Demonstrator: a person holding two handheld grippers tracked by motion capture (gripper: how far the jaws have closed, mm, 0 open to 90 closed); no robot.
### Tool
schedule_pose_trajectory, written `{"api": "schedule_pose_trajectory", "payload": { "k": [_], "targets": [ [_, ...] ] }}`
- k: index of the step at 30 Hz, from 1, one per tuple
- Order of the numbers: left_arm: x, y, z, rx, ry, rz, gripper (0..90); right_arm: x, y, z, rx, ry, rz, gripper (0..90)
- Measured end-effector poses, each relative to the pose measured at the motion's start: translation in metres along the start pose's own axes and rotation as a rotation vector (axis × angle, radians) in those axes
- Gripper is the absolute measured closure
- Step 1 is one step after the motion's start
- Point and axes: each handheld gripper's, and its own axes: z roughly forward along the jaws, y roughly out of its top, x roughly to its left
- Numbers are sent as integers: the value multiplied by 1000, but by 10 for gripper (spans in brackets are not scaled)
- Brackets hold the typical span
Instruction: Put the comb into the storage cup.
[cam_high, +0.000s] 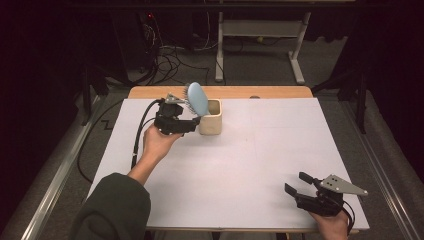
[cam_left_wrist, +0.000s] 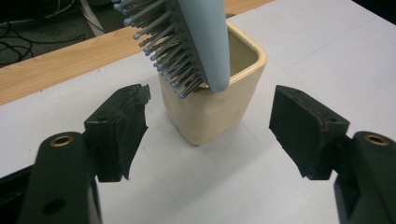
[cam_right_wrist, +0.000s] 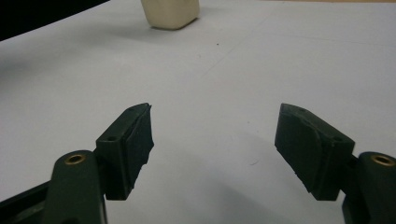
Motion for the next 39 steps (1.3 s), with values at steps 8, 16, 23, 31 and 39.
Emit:
{"api": "schedule_pose_trajectory", "payload": {
  "k": [8, 16, 23, 31, 39],
  "targets": [
    [0, -3, -3, -13, -3, -6, 279, 0, 0, 0, -1, 0, -1, 281],
    [-1, -6, -6, -17, -9, -4, 282, 0, 0, 0, 0, 0, 0, 281],
    [0, -8, -8, -17, -10, -4, 282, 0, 0, 0, 1, 1, 1, 281],
    [2, -14, -12, -22, -12, -11, 284, 0, 0, 0, 3, 0, -1, 281],
    [4, -20, -15, -22, -15, -20, 284, 0, 0, 0, 4, 0, -1, 281]
  ]
}}
